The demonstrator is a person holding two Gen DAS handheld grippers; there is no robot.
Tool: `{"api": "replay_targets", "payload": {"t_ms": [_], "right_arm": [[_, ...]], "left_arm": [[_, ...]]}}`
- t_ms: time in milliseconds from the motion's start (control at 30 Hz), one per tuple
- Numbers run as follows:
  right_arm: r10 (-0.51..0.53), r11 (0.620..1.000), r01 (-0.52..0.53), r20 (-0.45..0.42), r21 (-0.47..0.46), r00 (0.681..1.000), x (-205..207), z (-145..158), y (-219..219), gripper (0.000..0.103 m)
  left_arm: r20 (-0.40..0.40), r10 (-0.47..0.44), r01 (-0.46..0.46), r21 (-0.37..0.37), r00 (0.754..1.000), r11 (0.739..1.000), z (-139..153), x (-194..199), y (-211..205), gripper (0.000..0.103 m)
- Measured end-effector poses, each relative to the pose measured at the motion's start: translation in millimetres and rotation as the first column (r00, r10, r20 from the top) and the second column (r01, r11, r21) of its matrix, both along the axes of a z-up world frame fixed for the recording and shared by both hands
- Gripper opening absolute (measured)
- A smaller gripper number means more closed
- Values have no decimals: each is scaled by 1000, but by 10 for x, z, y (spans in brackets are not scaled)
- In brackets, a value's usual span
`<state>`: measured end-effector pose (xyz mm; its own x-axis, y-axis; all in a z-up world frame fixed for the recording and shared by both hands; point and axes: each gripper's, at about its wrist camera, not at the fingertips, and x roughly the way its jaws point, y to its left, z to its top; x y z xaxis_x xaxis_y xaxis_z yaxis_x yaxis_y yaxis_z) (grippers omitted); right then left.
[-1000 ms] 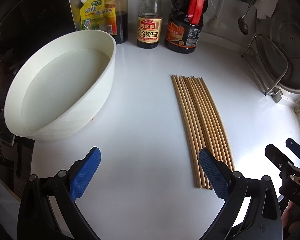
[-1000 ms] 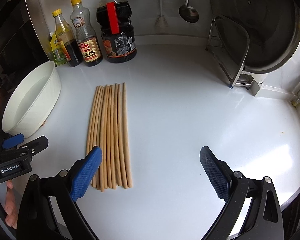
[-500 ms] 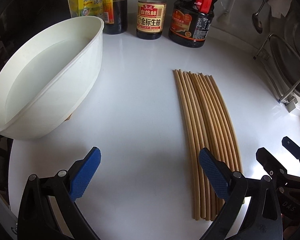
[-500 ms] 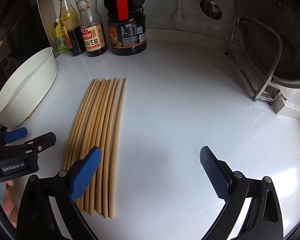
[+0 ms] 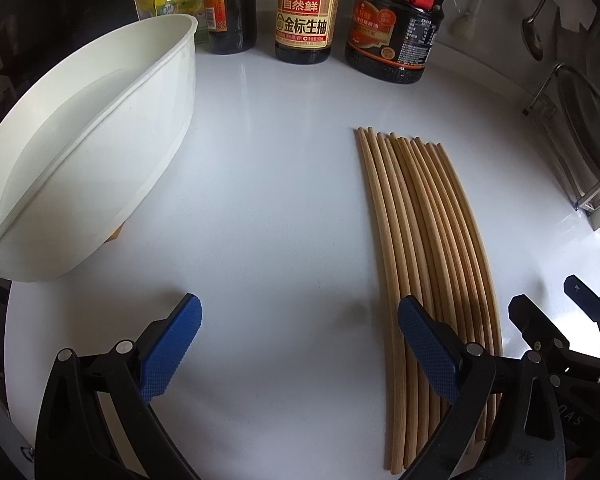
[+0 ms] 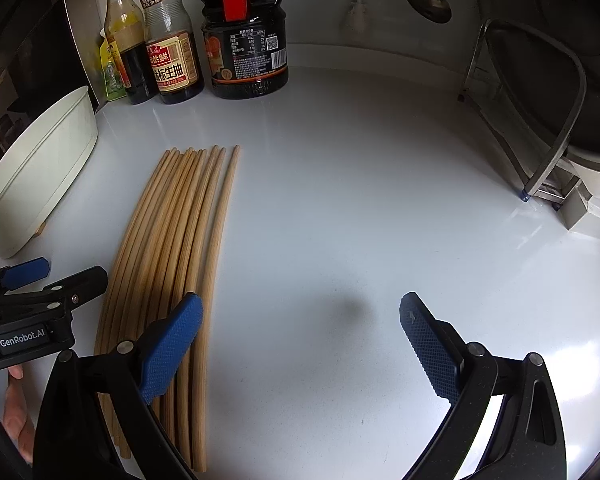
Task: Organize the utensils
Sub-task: 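Move both grippers down toward the wooden chopstick pile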
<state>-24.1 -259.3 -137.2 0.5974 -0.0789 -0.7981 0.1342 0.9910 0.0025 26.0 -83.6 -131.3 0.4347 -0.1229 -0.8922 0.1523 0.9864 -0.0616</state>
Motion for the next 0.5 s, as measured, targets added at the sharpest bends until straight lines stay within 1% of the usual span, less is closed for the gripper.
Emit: {"api": "replay_targets", "payload": {"t_ms": [133,333,433,500], "right_arm": [[-8,1000,8,-3,-11,1000,22,-17,-5,94],[-20,1000,20,-6,-13,1000,29,-34,-41,94],[-17,1000,17,-3,-9,1000,36,-36,-28,94],[-13,1000,13,-4,-12,1000,50,-42,-7,94]], "left_arm": [[-4,2,-2,-11,1000,1000,-24,3,-5,97],[5,1,-1,0,1000,1000,-23,17,-37,97],[8,3,-3,18,1000,1000,-27,34,-46,98],[6,-1,1,59,1000,998,-41,41,-71,97]]}}
